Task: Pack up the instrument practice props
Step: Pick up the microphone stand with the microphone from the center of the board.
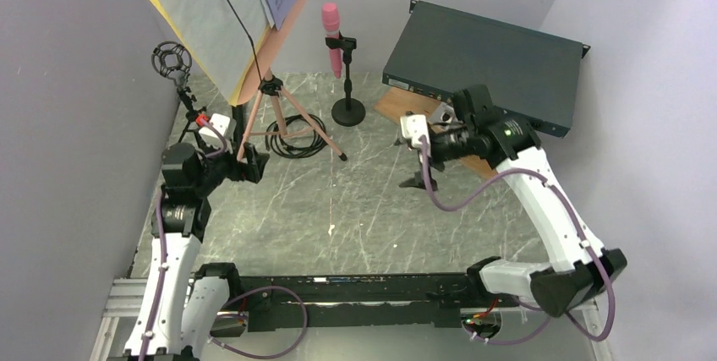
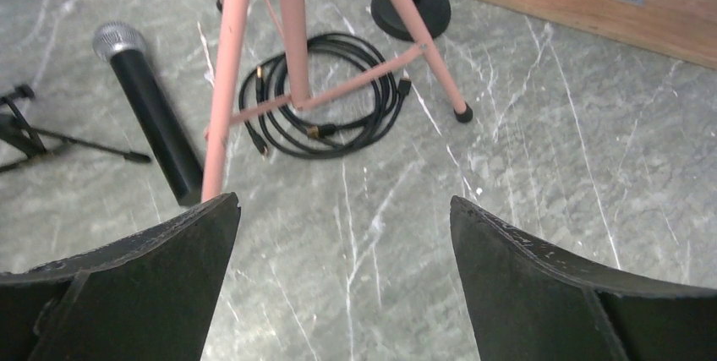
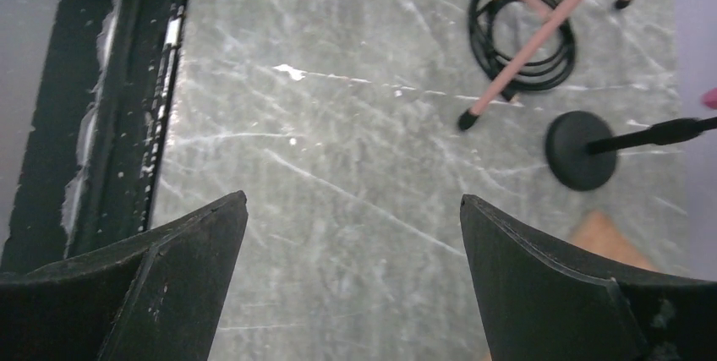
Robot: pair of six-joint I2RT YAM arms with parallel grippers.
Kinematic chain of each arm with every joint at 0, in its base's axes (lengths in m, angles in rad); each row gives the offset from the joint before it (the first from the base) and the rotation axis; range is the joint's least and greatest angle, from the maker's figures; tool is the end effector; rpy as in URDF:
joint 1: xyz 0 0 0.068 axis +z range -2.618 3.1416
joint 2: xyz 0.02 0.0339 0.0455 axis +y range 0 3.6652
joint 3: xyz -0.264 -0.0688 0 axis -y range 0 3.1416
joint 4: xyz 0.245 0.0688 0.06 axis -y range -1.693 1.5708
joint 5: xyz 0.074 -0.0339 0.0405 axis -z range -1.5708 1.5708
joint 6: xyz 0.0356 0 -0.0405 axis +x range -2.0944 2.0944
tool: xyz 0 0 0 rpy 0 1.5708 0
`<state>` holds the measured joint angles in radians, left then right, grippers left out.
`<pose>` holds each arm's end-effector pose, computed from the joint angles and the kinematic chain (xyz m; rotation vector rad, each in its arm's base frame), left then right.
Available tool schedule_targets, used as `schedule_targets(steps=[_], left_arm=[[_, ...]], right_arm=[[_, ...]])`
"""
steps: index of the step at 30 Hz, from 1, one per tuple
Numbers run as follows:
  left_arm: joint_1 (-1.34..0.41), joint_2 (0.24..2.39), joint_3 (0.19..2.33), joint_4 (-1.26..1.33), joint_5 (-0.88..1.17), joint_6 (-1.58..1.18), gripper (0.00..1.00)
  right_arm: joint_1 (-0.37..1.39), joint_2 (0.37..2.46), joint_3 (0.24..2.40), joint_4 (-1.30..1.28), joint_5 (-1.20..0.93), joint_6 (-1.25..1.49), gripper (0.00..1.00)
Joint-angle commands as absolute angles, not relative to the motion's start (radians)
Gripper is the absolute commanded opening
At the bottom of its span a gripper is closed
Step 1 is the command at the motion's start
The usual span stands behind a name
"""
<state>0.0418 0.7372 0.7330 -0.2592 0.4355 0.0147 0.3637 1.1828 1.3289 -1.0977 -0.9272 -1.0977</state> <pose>0.1729 -0.0078 0.3223 0.2804 1.8020 -0.3588 0.1853 0.1010 0.3752 -1.6894 1.3704 0.7558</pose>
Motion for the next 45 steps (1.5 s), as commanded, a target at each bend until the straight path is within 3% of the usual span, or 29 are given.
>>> schedule_targets(steps=[1,13,18,34,45], left_arm=[[0.041,0.672,0.687,-0.274,0.409,-0.046,0.99],[0.037,0.693,0.713,-0.306,0.372,-0.049,0.99],[0.039,0.700,0.715,-0.305,0.375,-0.046,0.99],[0.069,0.714,0.716,-0.293,0.381,-0.048,0.99],[0.086,0.728,0.716,-0.287,0.400,-0.057,0.99]], right_arm=[[0.493,1.310,1.593,-1.066,-0.713,-0.842,1.00],[0.534,1.841,2.304,-0.674,-0.298,-0.322,1.00],[0.536,2.022,2.469,-0.542,-0.234,-0.204,1.00],[0.513,2.321,2.637,-0.236,-0.109,-0.094,0.96],[0.512,2.431,2.685,-0.109,-0.124,-0.087,0.82]])
